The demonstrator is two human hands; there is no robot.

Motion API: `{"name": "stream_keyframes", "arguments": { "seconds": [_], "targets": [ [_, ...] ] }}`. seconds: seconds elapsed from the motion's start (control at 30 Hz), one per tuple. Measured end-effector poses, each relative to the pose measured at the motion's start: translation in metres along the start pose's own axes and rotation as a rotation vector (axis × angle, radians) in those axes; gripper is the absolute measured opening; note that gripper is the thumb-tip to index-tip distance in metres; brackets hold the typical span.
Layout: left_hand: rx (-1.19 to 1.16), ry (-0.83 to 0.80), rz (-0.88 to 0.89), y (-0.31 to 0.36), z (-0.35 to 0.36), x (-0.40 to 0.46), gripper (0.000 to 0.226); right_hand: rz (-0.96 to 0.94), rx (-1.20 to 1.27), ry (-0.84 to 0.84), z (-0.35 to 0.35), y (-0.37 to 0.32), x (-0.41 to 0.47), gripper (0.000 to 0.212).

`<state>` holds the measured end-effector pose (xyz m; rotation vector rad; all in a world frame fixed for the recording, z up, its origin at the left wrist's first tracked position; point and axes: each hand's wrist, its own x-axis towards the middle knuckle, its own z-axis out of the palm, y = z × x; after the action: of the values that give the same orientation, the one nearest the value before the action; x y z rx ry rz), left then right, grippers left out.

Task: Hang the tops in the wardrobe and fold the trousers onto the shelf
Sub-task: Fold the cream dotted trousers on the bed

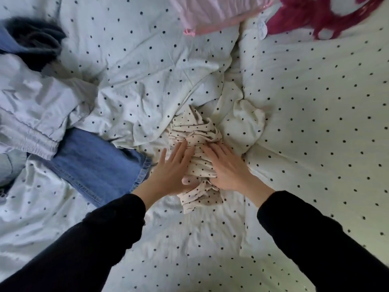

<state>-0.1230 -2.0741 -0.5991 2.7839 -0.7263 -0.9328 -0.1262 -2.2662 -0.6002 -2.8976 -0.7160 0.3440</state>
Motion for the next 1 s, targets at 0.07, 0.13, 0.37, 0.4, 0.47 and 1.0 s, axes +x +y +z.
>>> {"name": "stream_keyframes", "arguments": {
  "seconds": [0.07,0.13,0.37,0.4,0.47,1.0],
  "targets": [
    [0.029,0.028,0.008,-0.007,0.017,0.0,0.124,-0.015,-0.041,-0.108,0.006,0.003,-0.009,0.12],
    [0.071,0.037,0.005,-0.007,0.032,0.005,0.136,-0.038,-0.139,-0.185,0.021,0.004,-0.014,0.138],
    [0.145,0.13,-0.13,0.017,0.045,0.027,0.117,0.028,-0.231,-0.103,0.062,0.003,-0.005,0.126],
    [0.143,0.16,-0.125,0.015,0.045,0.031,0.109,0.023,-0.211,-0.034,0.065,0.004,0.0,0.116],
    [0.183,0.207,-0.081,0.007,0.038,0.032,0.105,-0.002,-0.122,0.103,0.064,0.005,0.008,0.092],
    [0.141,0.525,0.043,-0.026,-0.104,0.01,0.083,0.058,-0.119,0.342,-0.079,0.002,0.061,0.042]
  ]
}}
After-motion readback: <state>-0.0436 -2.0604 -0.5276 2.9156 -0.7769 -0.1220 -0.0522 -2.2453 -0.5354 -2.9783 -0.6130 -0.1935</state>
